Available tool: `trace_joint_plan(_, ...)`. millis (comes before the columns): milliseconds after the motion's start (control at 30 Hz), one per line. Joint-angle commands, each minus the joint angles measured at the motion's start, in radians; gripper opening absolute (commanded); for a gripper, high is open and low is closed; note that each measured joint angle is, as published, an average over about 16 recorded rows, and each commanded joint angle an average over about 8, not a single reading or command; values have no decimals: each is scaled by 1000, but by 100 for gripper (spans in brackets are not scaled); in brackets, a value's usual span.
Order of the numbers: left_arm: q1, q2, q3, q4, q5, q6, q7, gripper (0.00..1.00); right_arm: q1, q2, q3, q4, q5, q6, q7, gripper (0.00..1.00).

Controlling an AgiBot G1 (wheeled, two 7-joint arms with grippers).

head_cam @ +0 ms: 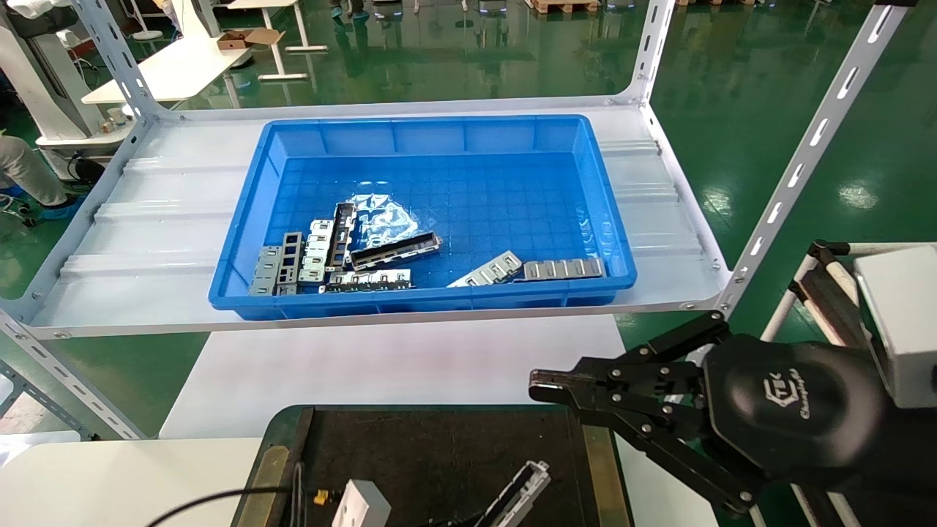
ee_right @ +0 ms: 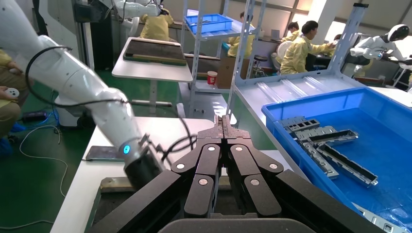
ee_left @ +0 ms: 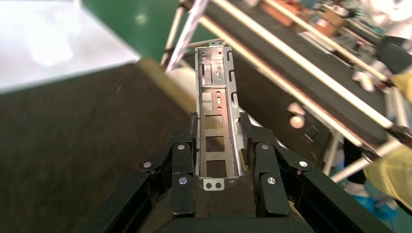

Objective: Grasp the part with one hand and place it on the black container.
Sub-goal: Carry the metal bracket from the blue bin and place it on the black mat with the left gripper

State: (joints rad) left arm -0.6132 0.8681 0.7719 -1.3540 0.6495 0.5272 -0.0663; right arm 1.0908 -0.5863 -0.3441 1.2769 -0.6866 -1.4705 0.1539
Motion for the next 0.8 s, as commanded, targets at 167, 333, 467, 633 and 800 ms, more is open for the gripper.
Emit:
trace_joint_plan(167,70,85,-4,1,-12,-178,-7,0,0,0,0,0,0,0,0,0)
trace_joint_plan(333,85,174,-6,6,-9,-320,-4,0,0,0,0,0,0,0,0,0)
trace_joint_plan(467,82,238,-1,15,-6,-418,-5,0,0,0,0,0,0,0,0,0)
trace_joint_plan(633,68,304,7,37,-9,-505,-11,0,0,0,0,0,0,0,0,0)
trace_joint_plan(800,51,364,5,80,-9,-557,-13,0,0,0,-1,0,0,0,0,0)
